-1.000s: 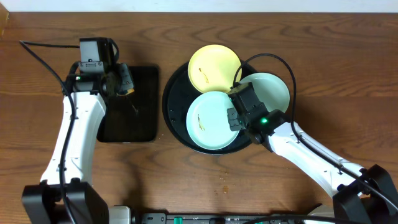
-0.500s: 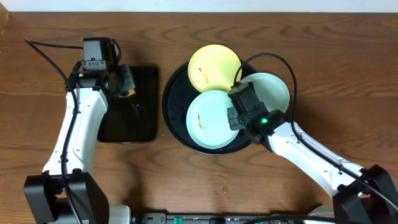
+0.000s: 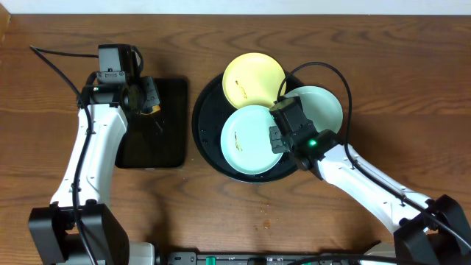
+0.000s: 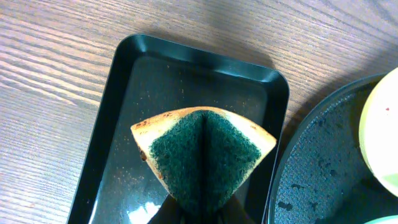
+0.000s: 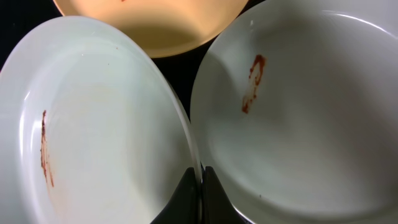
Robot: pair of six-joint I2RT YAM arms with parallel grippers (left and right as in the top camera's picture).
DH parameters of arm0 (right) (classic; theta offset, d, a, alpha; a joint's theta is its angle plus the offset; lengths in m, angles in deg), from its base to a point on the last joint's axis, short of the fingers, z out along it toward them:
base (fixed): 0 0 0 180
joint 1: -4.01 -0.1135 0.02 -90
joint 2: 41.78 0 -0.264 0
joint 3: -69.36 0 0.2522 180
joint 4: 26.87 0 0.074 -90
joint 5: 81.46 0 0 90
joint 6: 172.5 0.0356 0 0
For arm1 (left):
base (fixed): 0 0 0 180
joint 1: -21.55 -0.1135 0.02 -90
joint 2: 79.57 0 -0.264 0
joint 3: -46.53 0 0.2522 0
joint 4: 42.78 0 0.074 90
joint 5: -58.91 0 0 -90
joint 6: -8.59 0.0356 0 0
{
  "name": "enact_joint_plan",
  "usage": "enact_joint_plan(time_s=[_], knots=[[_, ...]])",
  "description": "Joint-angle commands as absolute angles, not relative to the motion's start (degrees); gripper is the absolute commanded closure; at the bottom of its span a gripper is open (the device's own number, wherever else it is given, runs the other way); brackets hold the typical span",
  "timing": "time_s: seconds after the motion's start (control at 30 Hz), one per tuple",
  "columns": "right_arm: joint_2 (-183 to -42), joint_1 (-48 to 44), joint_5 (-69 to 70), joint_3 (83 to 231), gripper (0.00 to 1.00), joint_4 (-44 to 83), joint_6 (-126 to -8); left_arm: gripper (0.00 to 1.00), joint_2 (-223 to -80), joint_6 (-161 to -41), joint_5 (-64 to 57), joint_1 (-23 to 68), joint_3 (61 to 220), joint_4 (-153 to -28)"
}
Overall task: Clean dirty plates on tray and stack at the side
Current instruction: 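Lift the sponge with the left gripper and carry it toward the plates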
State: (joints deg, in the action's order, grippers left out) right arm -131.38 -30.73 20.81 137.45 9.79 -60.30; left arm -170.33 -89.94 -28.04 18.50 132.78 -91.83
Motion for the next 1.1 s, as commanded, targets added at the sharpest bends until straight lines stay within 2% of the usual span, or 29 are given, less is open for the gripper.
enact_joint_plan(time_s=[0.0, 0.23, 0.4, 0.57, 0.77, 0.83, 1.0, 1.07], knots=[[-130.3, -31.2, 21.8, 137.7, 0.99, 9.6, -59.2, 0.92, -171.2, -89.0, -27.9, 18.5, 132.6, -91.6], [-130.3, -31.2, 21.8, 137.7, 0.99, 9.6, -59.2, 0.93, -171.2, -88.9, -28.3, 18.5, 132.6, -90.8], [-130.3, -31.2, 21.8, 137.7, 0.99, 9.6, -59.2, 0.93, -171.7, -90.3, -35.5, 18.5, 132.6, -89.3], [-130.3, -31.2, 21.8, 137.7, 0.99, 9.6, -59.2, 0.92, -171.7, -96.0, -34.4, 18.5, 132.6, -92.4], [-130.3, -31.2, 21.8, 137.7, 0.99, 9.8, -59.2, 0.93, -171.8, -96.3, -34.3, 18.5, 132.6, -91.4], [-130.3, -31.2, 21.8, 137.7, 0.99, 9.8, -58.8, 0.92, -171.8, -95.5, -32.1, 18.5, 132.6, -90.8], [-130.3, -30.7, 18.6, 137.7, 0.99, 10.0, -54.2, 0.92, -171.8, -80.8, -17.0, 18.7, 132.6, -90.0], [-130.3, -30.3, 17.4, 137.7, 0.99, 10.0, -53.8, 0.93, -171.8, -79.5, -16.1, 18.9, 132.6, -89.8]])
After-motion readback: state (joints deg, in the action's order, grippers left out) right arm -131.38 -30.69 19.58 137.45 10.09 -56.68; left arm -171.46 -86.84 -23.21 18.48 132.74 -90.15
